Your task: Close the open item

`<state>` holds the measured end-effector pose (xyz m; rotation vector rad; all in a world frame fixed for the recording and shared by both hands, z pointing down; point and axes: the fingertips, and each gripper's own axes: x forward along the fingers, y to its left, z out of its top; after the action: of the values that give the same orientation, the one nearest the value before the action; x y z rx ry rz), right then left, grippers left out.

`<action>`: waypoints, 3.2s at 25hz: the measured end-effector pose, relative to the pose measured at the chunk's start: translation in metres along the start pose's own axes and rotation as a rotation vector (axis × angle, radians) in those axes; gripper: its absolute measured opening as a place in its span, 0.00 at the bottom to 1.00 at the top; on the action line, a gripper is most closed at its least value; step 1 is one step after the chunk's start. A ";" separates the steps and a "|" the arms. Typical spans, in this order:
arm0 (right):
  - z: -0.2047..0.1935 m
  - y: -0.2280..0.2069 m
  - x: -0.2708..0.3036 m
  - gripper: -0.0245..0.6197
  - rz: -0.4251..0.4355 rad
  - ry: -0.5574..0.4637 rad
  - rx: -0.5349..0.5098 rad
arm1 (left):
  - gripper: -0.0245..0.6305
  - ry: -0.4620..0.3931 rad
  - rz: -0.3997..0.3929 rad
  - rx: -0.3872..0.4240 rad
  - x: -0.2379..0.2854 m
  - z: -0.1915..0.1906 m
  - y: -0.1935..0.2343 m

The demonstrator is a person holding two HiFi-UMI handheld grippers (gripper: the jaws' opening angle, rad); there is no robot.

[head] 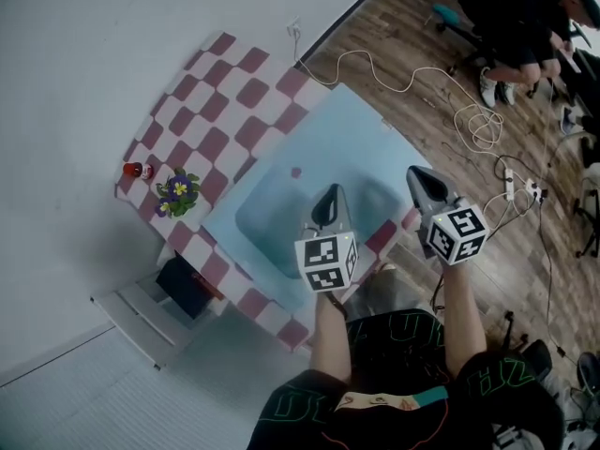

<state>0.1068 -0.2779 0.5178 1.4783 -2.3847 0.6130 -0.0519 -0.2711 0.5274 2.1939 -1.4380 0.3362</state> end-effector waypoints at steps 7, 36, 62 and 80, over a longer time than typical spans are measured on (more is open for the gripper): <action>-0.002 -0.011 0.008 0.04 0.007 0.038 -0.035 | 0.05 0.033 0.038 -0.037 0.017 -0.009 0.005; -0.021 -0.091 0.092 0.17 0.204 0.242 -0.077 | 0.05 0.074 0.172 -0.128 0.110 -0.018 -0.024; -0.062 -0.077 0.120 0.22 0.493 0.414 -0.127 | 0.05 0.083 0.297 -0.150 0.111 -0.031 -0.019; 0.001 -0.056 0.082 0.13 0.518 0.257 -0.171 | 0.05 -0.004 0.338 -0.130 0.052 -0.013 -0.009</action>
<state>0.1204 -0.3640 0.5647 0.6607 -2.5332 0.6395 -0.0215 -0.3023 0.5596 1.8488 -1.7827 0.3414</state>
